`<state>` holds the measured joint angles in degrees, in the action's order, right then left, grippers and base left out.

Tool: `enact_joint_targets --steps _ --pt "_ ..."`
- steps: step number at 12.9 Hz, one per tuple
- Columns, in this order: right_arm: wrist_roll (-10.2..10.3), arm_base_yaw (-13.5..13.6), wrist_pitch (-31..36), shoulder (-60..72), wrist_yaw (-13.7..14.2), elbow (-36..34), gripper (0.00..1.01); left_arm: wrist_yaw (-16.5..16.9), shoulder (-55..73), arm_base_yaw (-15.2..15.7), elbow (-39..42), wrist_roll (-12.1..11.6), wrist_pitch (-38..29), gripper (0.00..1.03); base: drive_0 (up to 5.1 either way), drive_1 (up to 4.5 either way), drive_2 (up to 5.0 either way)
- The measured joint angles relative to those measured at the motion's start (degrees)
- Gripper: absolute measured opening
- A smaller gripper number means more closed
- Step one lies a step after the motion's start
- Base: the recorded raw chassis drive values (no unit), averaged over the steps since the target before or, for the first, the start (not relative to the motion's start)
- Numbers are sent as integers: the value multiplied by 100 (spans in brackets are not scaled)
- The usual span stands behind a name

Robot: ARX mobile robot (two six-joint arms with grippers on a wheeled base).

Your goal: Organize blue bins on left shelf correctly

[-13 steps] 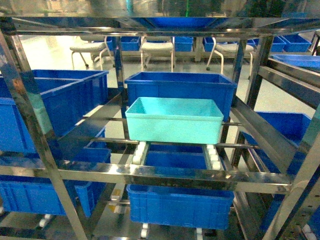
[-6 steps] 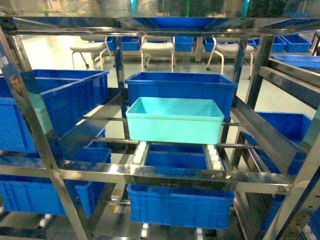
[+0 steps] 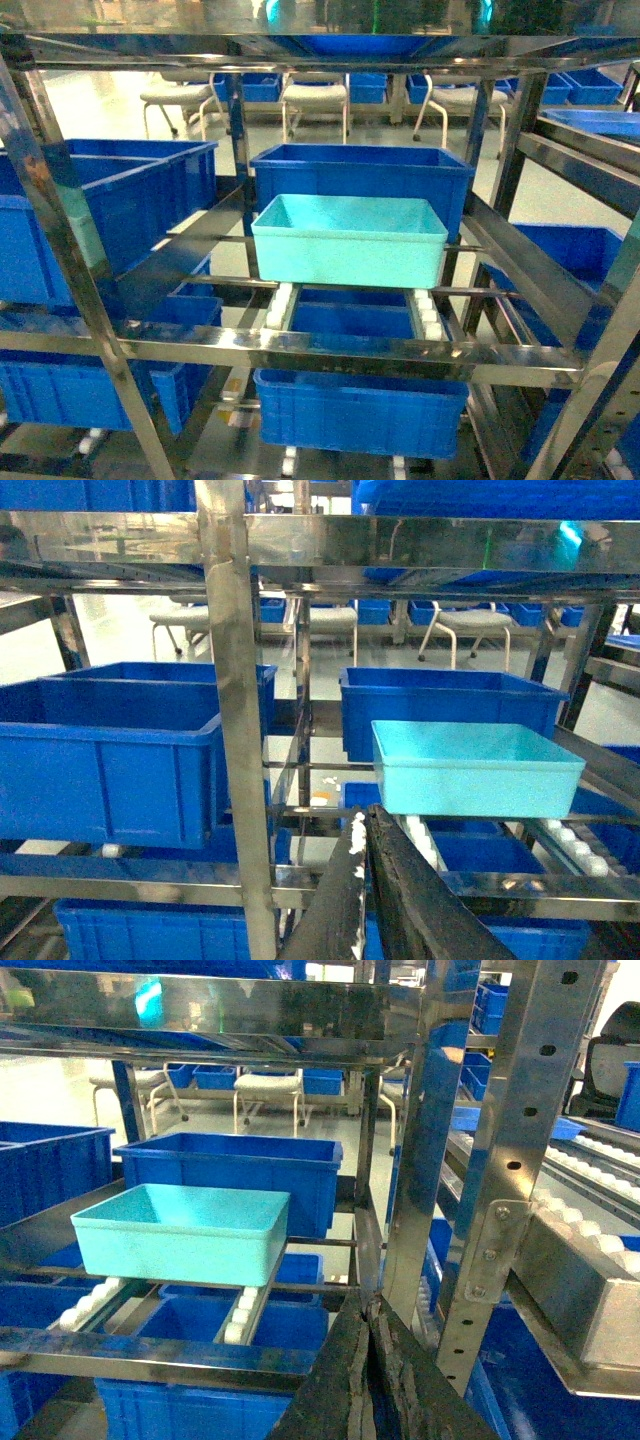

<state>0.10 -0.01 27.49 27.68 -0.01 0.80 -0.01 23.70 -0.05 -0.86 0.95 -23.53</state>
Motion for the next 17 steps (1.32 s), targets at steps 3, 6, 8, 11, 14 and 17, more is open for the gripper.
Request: enact_joint_targets --steps 3,6,8,11,14,17 --pt "0 0 -651 -673 0 -2 2 0 -588 0 2 0 575 2 0 0 0" --pt "0 0 -1296 -1344 0 -2 2 0 -1156 0 2 0 1132 2 0 0 0" --pt "0 0 -1473 -1510 0 -2 2 0 -1300 0 2 0 1270 2 0 0 0" --pt "0 0 -1648 -1679 0 -2 2 0 -1545 0 0 -2 1600 2 0 0 0" --pt "-7 0 -2664 -2745 2 20 2 -2 -2315 2 0 -9 2406 2 0 0 0" --pt "-13 0 -2776 -2741 -2 0 3 -2 -2312 2 0 -7 2374 2 0 0 0"
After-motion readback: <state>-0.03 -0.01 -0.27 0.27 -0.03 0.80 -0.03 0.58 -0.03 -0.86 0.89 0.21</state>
